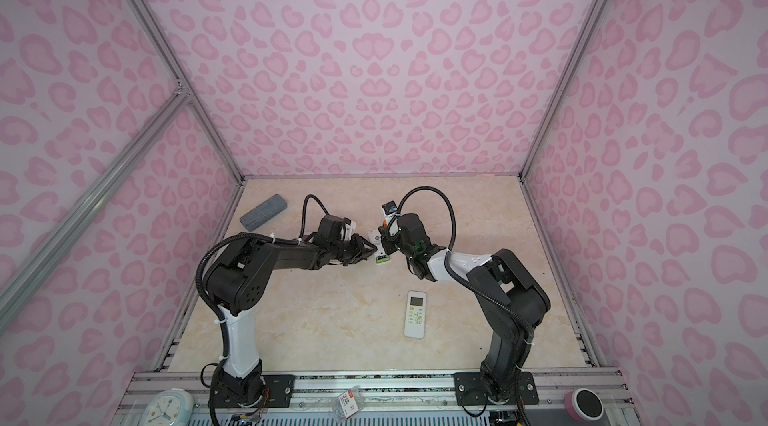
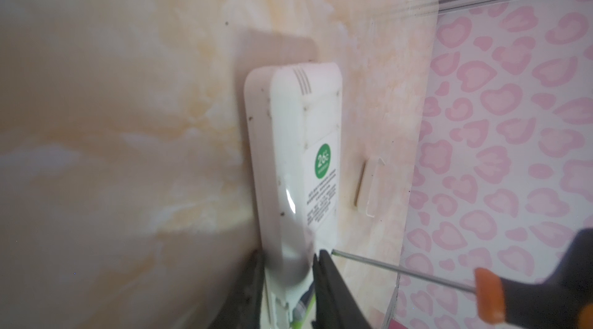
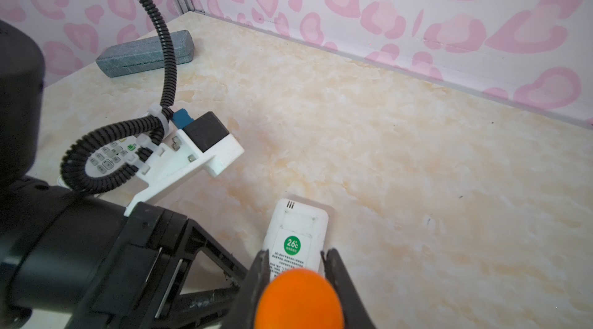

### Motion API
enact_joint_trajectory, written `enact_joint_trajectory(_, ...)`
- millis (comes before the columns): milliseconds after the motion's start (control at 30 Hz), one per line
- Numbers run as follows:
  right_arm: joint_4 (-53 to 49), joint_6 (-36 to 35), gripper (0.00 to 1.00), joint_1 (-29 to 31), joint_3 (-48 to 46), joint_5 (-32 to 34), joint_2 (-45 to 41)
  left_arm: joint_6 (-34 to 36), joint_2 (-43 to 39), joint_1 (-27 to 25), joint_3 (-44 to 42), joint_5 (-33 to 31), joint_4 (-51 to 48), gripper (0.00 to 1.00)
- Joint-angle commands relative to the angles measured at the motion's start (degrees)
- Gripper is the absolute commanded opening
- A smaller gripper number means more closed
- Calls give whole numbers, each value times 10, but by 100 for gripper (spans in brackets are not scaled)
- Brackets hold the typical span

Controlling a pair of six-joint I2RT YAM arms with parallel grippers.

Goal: Unload the batteries from the remote control

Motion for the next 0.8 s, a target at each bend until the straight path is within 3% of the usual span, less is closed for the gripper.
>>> enact_joint_trajectory(0, 21, 40, 0, -2, -7, -16, 5, -14, 1, -6, -10, -20, -32, 29)
enact_joint_trajectory(300, 76, 132, 0, -21, -25, -40, 0, -22, -4, -10, -25, -29, -31, 25)
enact_joint_trajectory(767, 102, 165, 0, -35, -41, -42, -10, -27, -9, -9, -33, -31, -29, 24)
